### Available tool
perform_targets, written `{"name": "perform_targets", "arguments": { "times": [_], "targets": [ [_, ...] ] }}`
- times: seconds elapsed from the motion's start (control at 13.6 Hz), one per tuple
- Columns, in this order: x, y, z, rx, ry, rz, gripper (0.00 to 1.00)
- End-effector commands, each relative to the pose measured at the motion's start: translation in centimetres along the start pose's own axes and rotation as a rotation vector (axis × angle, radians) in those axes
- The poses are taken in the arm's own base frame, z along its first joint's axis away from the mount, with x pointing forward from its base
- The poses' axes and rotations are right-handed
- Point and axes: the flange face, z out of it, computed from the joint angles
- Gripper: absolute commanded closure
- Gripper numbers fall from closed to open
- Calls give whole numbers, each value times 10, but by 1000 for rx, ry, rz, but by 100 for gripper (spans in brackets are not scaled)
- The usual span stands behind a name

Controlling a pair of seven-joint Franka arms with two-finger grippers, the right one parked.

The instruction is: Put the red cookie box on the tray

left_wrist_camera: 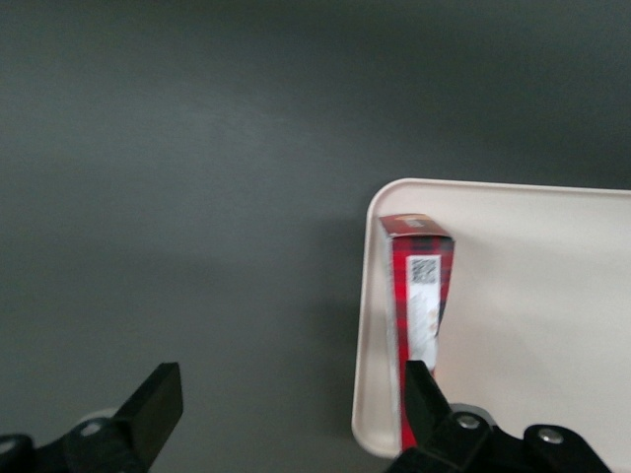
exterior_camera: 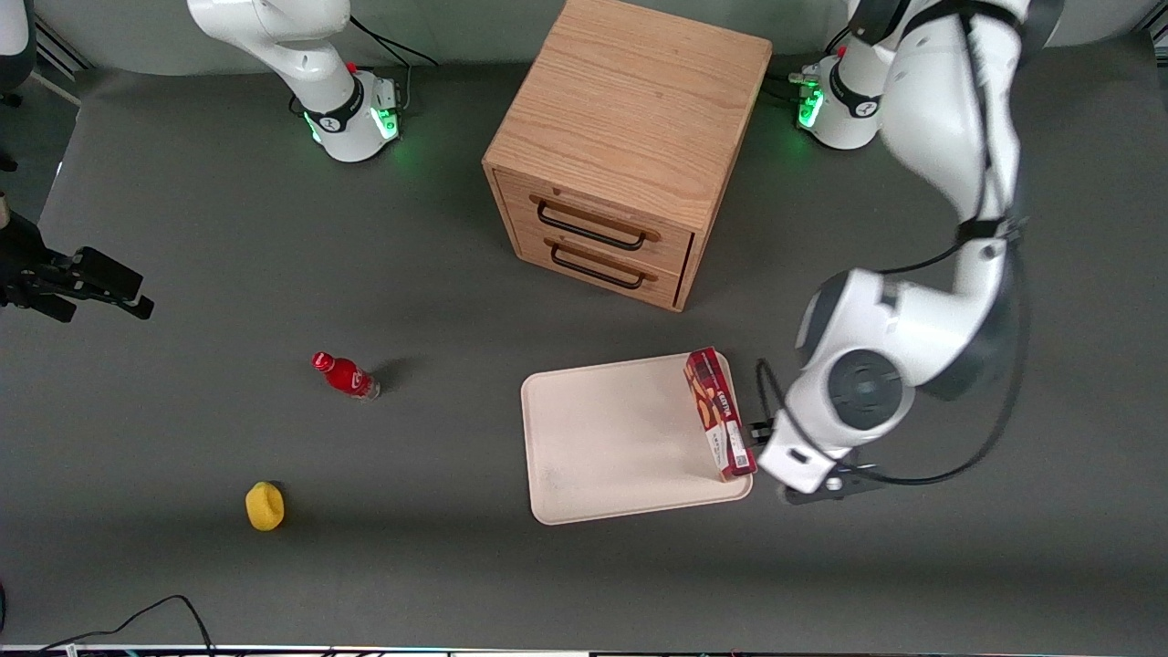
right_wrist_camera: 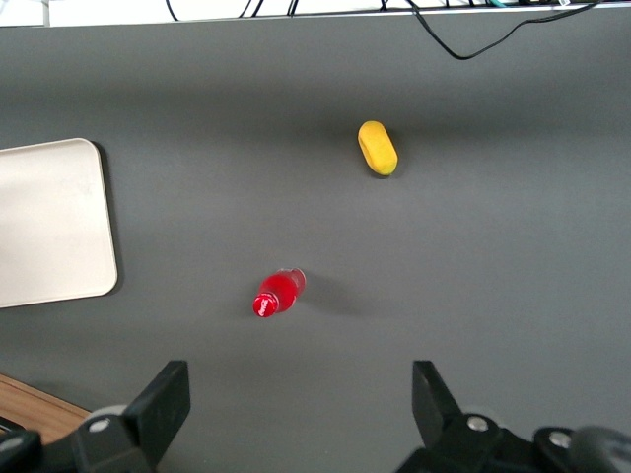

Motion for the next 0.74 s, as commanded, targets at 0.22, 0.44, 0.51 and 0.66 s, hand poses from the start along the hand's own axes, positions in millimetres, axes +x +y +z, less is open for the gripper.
{"name": "perform_targets", "arguments": {
  "times": [0.22,0.44,0.51,0.66],
  "targets": [
    [-27,-141,-142,-43,-67,181,0],
    [-55,-186,-177,2,29,175,0],
    [-62,-210,-176,-7,66,177,0],
    [-75,-248,-164,-7,98,279,0]
  ]
}}
